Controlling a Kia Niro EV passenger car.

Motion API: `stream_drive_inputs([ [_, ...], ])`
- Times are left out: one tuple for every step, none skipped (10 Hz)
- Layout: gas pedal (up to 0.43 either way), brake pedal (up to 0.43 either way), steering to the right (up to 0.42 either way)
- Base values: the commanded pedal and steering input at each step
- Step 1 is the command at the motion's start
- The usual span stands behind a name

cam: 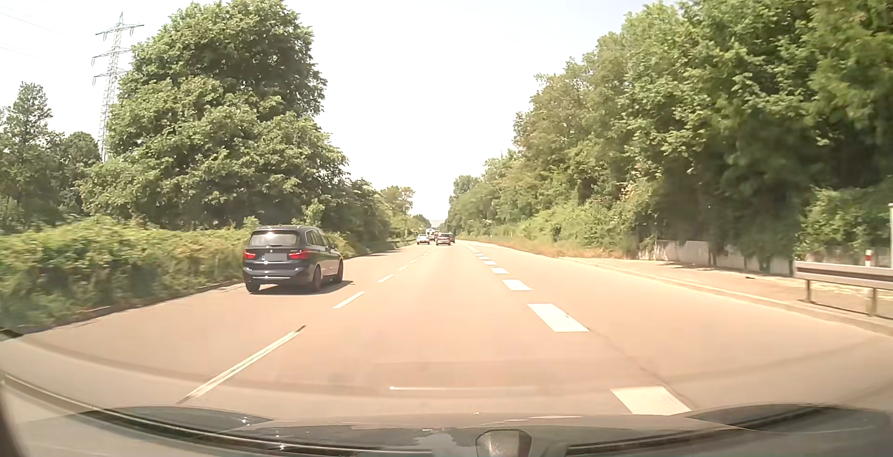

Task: Follow the waypoints while adhering to traffic rules and regulations

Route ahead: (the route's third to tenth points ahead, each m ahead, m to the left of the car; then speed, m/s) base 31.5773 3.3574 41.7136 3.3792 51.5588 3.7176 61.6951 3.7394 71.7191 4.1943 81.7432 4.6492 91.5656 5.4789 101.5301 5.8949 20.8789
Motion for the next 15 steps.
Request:
stream_drive_inputs([
  [0.157, 0.000, -0.002],
  [0.157, 0.000, -0.002],
  [0.157, 0.000, -0.002],
  [0.157, 0.000, -0.002],
  [0.157, 0.000, -0.002],
  [0.157, 0.000, -0.002],
  [0.157, 0.000, -0.001],
  [0.157, 0.000, -0.001],
  [0.157, 0.000, -0.001],
  [0.157, 0.000, -0.001],
  [0.157, 0.000, -0.001],
  [0.157, 0.000, -0.001],
  [0.157, 0.000, 0.000],
  [0.157, 0.000, 0.000],
  [0.157, 0.000, 0.000],
])
